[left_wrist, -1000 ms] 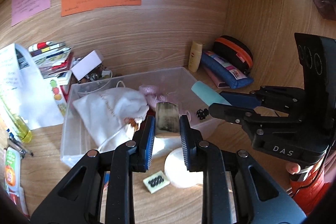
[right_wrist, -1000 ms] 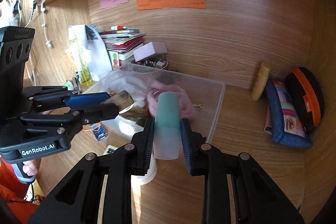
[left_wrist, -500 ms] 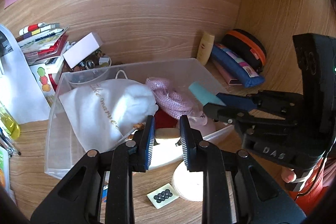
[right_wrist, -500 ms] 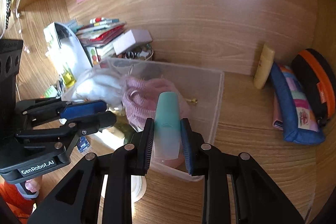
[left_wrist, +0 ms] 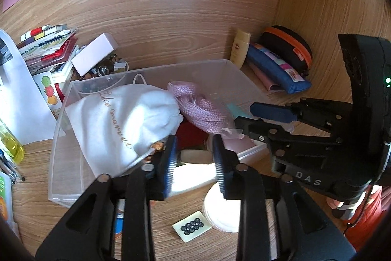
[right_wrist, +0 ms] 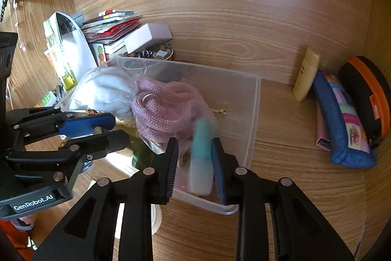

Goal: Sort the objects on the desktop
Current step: 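Open the left tool to drop the amber block in the bin while the right tool drops the teal tube, then move both open tools back toward the remaining desk items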

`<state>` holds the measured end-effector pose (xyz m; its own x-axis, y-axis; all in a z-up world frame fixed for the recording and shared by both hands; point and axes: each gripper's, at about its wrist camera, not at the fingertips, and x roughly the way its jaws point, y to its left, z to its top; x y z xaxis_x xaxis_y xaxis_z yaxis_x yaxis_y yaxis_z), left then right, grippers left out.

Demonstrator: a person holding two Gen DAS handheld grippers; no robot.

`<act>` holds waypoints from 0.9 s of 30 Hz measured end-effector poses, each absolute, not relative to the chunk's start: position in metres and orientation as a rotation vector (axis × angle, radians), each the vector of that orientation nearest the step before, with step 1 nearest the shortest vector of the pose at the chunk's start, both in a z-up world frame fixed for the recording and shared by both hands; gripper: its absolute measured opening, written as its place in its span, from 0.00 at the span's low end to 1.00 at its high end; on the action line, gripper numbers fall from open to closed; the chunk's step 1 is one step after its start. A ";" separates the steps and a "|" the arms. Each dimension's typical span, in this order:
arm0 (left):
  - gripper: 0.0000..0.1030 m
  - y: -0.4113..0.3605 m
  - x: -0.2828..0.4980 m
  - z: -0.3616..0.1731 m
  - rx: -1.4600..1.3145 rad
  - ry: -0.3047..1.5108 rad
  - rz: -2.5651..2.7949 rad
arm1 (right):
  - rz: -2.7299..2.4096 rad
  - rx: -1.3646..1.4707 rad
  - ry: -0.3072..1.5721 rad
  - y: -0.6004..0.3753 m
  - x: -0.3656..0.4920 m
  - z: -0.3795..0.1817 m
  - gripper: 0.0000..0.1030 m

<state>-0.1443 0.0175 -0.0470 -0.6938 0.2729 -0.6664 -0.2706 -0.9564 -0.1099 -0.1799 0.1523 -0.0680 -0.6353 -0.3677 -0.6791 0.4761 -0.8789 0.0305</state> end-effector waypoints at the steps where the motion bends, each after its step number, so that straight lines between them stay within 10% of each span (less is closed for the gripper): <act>1: 0.42 0.018 -0.144 -0.047 -1.038 -0.009 2.645 | -2.482 0.972 0.215 0.152 -0.179 -0.068 0.30; 18: 0.74 0.013 -0.120 -0.027 -0.911 0.035 2.746 | -2.495 0.892 0.109 0.167 -0.172 -0.046 0.73; 27: 0.98 -0.027 -0.091 0.006 -0.795 -0.051 2.881 | -2.536 0.871 0.079 0.177 -0.162 -0.032 0.79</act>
